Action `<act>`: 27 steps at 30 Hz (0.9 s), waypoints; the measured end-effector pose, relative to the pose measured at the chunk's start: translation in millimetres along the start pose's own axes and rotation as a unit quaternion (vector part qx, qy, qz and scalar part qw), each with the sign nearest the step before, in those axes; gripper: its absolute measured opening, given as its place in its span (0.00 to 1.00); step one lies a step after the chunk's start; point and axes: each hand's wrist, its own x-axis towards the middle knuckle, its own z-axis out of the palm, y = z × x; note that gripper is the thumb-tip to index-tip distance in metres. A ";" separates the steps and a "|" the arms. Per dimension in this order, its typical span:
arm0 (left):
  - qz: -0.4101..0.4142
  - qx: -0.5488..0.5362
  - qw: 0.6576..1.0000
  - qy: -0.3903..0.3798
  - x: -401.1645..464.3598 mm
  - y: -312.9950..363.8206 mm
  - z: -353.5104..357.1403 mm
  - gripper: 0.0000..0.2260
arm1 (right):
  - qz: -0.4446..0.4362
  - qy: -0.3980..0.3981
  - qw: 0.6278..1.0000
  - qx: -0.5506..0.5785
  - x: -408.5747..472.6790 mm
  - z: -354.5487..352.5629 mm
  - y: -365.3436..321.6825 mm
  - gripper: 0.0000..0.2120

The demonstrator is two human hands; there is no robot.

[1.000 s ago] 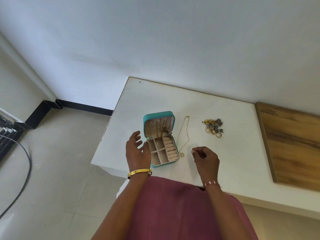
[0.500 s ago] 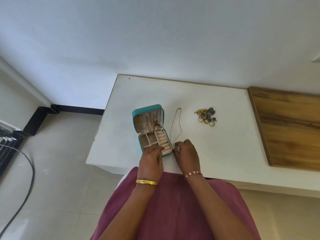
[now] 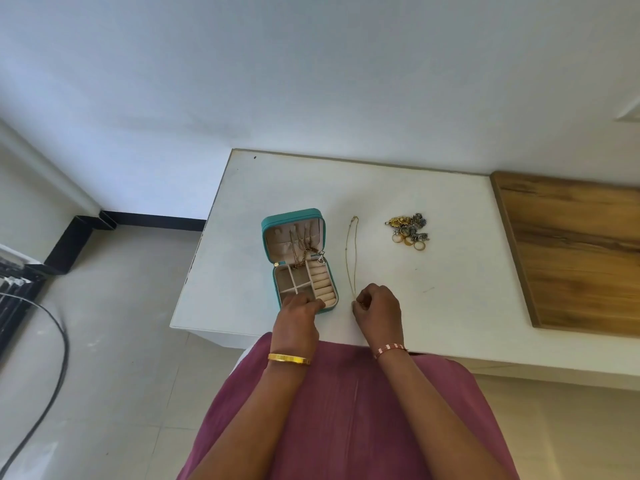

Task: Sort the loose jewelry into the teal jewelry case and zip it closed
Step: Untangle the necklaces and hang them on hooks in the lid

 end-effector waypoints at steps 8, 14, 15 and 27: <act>-0.008 -0.014 0.999 0.028 -7.6 1.1 -7.7 0.16 | 0.034 0.014 0.991 0.129 -13.5 -21.9 2.0 0.05; 0.020 -0.054 0.998 0.032 -18.0 19.8 -25.4 0.16 | 0.029 0.012 0.970 0.239 -27.6 -55.3 -17.6 0.09; 0.035 -0.067 0.996 0.040 -20.6 26.9 -29.9 0.16 | 0.022 0.012 0.967 0.253 -30.6 -62.6 -23.0 0.09; 0.113 -0.196 0.967 0.112 -39.1 97.7 -86.6 0.12 | -0.111 -0.045 0.971 0.207 -71.1 -143.5 -78.4 0.09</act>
